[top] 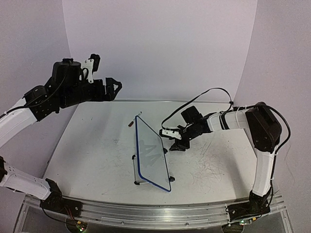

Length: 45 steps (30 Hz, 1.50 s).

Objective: Write a sentence on the whiteboard
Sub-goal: Adjust the whiteboard at the center of the board.

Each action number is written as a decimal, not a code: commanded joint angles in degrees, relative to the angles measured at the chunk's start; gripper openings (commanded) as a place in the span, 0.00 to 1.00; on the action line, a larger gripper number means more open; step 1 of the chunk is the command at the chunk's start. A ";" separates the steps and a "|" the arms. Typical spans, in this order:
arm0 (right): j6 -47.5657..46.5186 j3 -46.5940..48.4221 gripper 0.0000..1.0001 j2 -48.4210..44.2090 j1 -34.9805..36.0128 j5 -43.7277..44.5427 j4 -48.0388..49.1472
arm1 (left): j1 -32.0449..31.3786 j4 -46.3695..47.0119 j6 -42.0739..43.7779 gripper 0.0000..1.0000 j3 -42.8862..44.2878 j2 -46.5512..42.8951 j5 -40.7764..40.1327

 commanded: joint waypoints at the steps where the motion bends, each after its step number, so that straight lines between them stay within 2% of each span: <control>1: -0.01 3.63 0.61 2.35 1.00 -2.20 -4.60 | 0.20 2.55 3.67 0.99 2.61 -1.92 -1.46; 9: 0.62 4.48 0.53 3.68 2.90 -1.16 -5.84 | 0.18 3.53 5.03 1.00 2.54 -4.98 -1.56; 17: 1.66 5.82 0.50 4.81 3.17 -0.81 -5.93 | 0.20 3.69 5.46 0.99 2.77 -6.28 -1.84; 24: 2.71 6.71 0.30 4.87 3.40 -0.96 -6.02 | 0.21 3.69 5.15 0.99 2.30 -7.05 -2.16; 33: 3.04 7.69 0.32 5.46 4.08 -1.24 -6.09 | 0.20 3.66 4.79 0.99 2.39 -7.46 -1.58; 45: 4.38 7.55 0.05 5.49 4.52 -0.21 -5.97 | 0.21 3.68 3.92 0.99 1.56 -9.41 -1.69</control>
